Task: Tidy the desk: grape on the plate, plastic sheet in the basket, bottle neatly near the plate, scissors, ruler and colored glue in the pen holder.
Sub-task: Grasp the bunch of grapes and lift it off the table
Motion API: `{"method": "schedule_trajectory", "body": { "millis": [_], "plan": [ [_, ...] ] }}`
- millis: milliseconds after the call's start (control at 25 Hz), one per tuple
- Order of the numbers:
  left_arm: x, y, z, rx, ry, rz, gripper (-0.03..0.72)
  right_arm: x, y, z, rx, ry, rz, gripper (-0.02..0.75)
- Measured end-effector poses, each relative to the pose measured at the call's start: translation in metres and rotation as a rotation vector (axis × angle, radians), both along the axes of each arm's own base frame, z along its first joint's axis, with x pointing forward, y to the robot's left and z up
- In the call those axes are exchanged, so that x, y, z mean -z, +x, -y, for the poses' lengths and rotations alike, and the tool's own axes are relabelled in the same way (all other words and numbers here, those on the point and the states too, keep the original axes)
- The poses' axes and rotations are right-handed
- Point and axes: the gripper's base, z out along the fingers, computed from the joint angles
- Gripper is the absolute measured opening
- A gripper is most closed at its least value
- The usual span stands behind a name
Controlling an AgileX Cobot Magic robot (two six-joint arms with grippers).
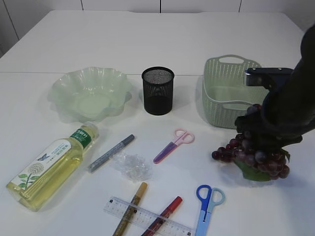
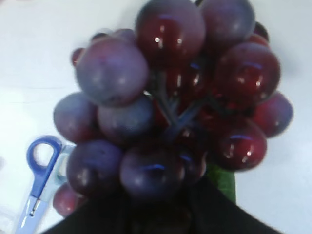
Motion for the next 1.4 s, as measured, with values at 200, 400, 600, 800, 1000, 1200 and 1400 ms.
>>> {"method": "schedule_trajectory", "body": {
  "millis": [200,400,600,800,1000,1200,1400],
  "plan": [
    [0.000,0.000,0.000,0.000,0.000,0.000,0.448,-0.014,-0.008,0.000,-0.021,0.021,0.018,0.185],
    [0.000,0.000,0.000,0.000,0.000,0.000,0.443,-0.034,-0.017,-0.003,-0.054,0.091,0.052,0.185],
    [0.000,0.000,0.000,-0.001,-0.001,0.002,0.441,-0.053,-0.030,-0.006,-0.095,0.157,0.078,0.185],
    [0.000,0.000,0.000,-0.001,-0.001,0.002,0.435,-0.066,-0.041,-0.009,-0.127,0.210,0.067,0.185],
    [0.000,0.000,0.000,-0.001,-0.001,0.002,0.435,-0.082,-0.053,-0.015,-0.191,0.304,0.088,0.182],
    [-0.001,0.004,0.002,0.004,-0.007,-0.018,0.435,-0.094,-0.063,-0.021,-0.285,0.389,0.119,0.182],
    [-0.010,0.033,0.013,0.044,-0.027,-0.081,0.435,-0.104,-0.068,-0.026,-0.368,0.448,0.171,0.182]
  ]
}}
